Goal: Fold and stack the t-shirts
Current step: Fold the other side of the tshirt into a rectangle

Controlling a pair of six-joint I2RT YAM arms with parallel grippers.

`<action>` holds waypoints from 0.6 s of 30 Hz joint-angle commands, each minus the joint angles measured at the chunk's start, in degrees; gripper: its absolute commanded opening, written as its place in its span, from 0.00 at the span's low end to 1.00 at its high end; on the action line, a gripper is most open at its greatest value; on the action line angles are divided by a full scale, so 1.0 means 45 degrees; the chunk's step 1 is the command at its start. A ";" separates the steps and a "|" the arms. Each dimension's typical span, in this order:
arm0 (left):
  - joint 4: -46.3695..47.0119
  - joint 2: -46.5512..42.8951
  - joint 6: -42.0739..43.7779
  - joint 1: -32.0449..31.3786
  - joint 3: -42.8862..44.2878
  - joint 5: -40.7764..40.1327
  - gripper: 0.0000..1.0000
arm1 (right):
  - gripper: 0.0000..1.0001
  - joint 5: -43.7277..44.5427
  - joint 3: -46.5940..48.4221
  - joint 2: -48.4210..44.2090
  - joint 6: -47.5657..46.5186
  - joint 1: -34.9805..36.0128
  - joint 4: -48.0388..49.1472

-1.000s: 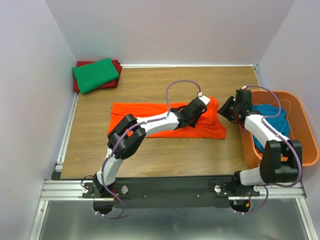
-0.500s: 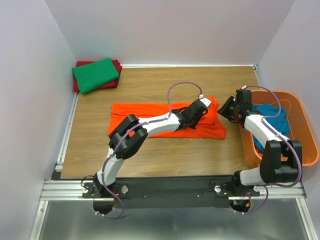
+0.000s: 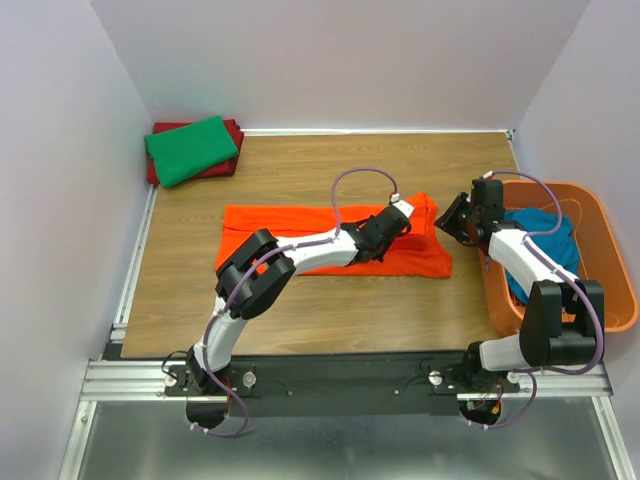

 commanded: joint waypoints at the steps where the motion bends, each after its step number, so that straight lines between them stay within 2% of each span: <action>1: 0.0170 -0.0938 -0.0107 -0.0082 -0.0508 -0.0712 0.00 | 0.38 -0.0031 -0.0029 0.0004 -0.0243 -0.0109 0.0072; 18: 0.0873 -0.1546 0.0401 -0.0083 -0.1486 -0.0439 0.00 | 0.37 -0.1633 0.0361 0.1234 -0.0380 0.0105 0.0540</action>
